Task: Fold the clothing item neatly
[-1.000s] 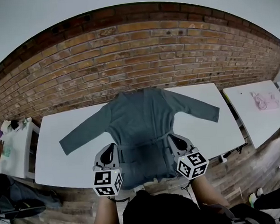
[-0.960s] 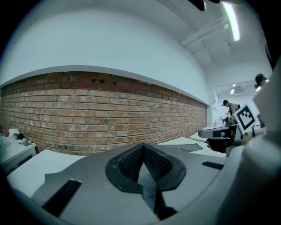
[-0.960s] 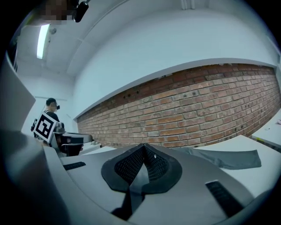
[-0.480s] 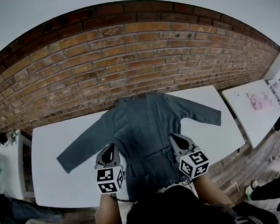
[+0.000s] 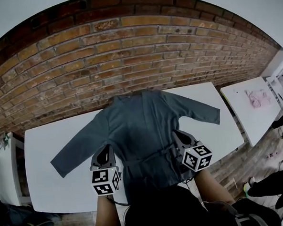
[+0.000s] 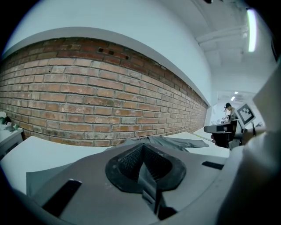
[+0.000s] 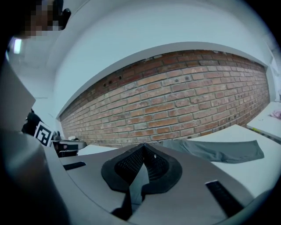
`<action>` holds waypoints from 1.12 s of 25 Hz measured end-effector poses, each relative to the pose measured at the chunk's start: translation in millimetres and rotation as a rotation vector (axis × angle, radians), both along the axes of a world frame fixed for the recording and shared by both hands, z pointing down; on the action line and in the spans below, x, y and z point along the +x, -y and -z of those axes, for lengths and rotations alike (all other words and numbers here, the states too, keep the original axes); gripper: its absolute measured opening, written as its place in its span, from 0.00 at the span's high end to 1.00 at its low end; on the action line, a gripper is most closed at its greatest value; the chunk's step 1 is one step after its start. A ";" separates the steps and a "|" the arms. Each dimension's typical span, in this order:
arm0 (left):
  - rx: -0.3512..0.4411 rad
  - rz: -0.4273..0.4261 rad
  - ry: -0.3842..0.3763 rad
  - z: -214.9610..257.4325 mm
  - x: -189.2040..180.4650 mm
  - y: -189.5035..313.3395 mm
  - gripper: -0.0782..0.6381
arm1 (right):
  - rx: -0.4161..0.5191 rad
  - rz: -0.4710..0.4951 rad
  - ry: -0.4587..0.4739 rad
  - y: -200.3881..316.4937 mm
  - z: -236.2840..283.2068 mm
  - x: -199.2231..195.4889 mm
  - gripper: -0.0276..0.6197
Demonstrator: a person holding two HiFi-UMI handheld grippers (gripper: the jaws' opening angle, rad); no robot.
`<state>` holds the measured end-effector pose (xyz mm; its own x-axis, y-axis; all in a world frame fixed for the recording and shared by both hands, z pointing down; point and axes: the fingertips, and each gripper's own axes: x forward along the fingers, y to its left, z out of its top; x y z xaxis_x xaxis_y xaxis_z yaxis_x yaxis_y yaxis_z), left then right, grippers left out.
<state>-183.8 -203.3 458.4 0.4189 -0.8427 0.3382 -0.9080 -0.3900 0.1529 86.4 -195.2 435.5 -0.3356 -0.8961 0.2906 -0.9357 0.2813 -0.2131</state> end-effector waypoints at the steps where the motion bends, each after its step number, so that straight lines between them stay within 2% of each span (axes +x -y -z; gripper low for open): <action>1: -0.006 0.000 0.004 -2.1 2.1 0.8 0.90 | -0.013 -0.023 0.020 2.2 -3.3 11.8 0.96; 3: -0.019 -0.001 0.013 -6.9 7.6 3.3 0.90 | -0.030 -0.080 0.037 4.9 -8.0 41.1 0.96; 7: -0.034 -0.016 0.029 -11.1 26.8 11.1 0.90 | -0.036 -0.177 0.002 4.5 -12.4 101.3 0.96; 13: -0.027 -0.069 0.082 -9.0 78.7 21.3 0.90 | -0.054 -0.296 -0.009 5.0 -21.0 188.9 0.96; 16: -0.004 -0.092 0.101 -5.7 103.9 22.4 0.90 | -0.100 -0.361 0.004 5.8 -34.1 238.1 0.96; 19: 0.010 -0.118 0.112 -3.2 129.5 21.1 0.90 | -0.149 -0.421 -0.051 7.7 -50.2 295.7 0.96; 22: -0.001 -0.137 0.134 -4.2 151.6 21.4 0.90 | -0.237 -0.471 -0.080 12.8 -75.6 358.0 0.96; 26: -0.011 -0.142 0.165 -3.9 170.8 24.6 0.90 | -0.349 -0.516 -0.106 25.4 -109.1 427.3 0.90; 28: -0.014 -0.140 0.182 -3.4 178.6 24.0 0.90 | -0.410 -0.517 -0.062 32.5 -129.0 448.4 0.85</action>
<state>-5.2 -227.3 461.8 0.4623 -0.7753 0.4303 -0.8584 -0.5130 -0.0022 534.9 -227.7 564.4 0.1364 -0.7496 0.6476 -0.9422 -0.3002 -0.1490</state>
